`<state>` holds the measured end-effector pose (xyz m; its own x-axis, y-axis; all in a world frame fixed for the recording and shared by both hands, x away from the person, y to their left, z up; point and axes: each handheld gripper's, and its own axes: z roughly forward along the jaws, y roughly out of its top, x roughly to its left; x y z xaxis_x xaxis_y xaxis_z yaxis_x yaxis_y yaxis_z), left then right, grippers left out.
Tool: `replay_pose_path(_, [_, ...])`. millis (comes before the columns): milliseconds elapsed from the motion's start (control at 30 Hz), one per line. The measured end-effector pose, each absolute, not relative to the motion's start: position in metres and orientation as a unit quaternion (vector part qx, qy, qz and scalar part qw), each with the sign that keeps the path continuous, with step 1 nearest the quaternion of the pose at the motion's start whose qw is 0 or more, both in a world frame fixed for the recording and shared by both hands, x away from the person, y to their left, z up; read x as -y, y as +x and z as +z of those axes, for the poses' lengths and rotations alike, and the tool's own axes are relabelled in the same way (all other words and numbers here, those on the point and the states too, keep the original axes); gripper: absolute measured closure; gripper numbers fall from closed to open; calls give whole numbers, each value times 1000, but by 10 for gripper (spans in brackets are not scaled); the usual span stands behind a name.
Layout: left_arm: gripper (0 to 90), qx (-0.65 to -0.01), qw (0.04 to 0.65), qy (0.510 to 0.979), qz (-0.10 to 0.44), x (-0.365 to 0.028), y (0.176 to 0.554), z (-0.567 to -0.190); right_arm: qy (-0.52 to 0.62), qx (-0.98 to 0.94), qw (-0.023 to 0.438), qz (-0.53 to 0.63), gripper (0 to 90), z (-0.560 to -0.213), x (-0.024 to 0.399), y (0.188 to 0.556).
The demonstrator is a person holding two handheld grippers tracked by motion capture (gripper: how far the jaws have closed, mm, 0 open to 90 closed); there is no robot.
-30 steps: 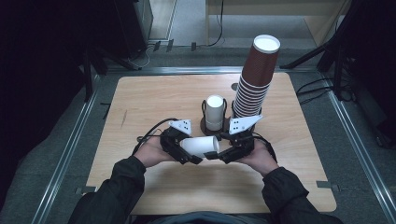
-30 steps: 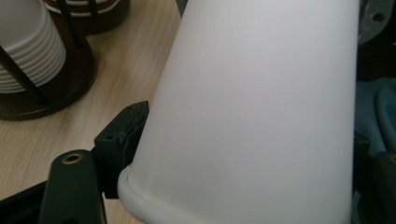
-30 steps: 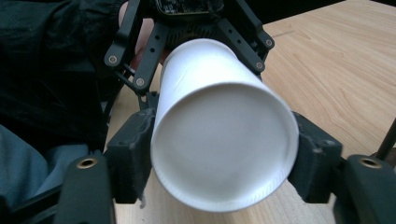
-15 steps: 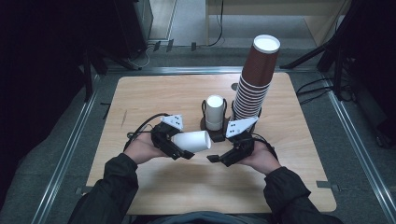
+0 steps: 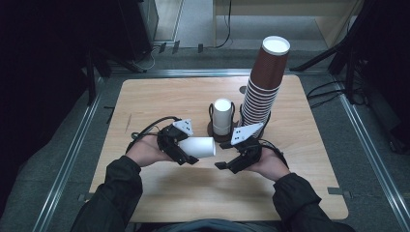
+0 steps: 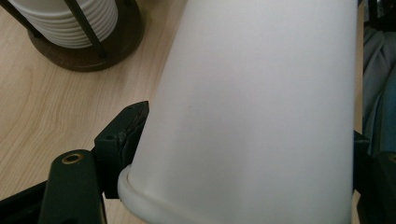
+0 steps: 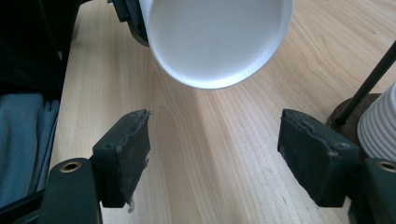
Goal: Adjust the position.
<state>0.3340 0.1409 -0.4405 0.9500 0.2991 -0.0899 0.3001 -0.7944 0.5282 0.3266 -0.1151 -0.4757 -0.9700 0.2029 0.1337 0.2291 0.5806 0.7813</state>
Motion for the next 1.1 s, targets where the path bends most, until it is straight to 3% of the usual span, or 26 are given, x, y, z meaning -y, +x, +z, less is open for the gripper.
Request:
replay_pose_path(567, [237,-167,209,963,-17,-126,342,-461,-116,896,2,-429,250,-477,113,325])
replay_pose_path(1100, [237,-135,188,972,-35,-108,337,-470,-100,902,1,-419,244,-480,107,323])
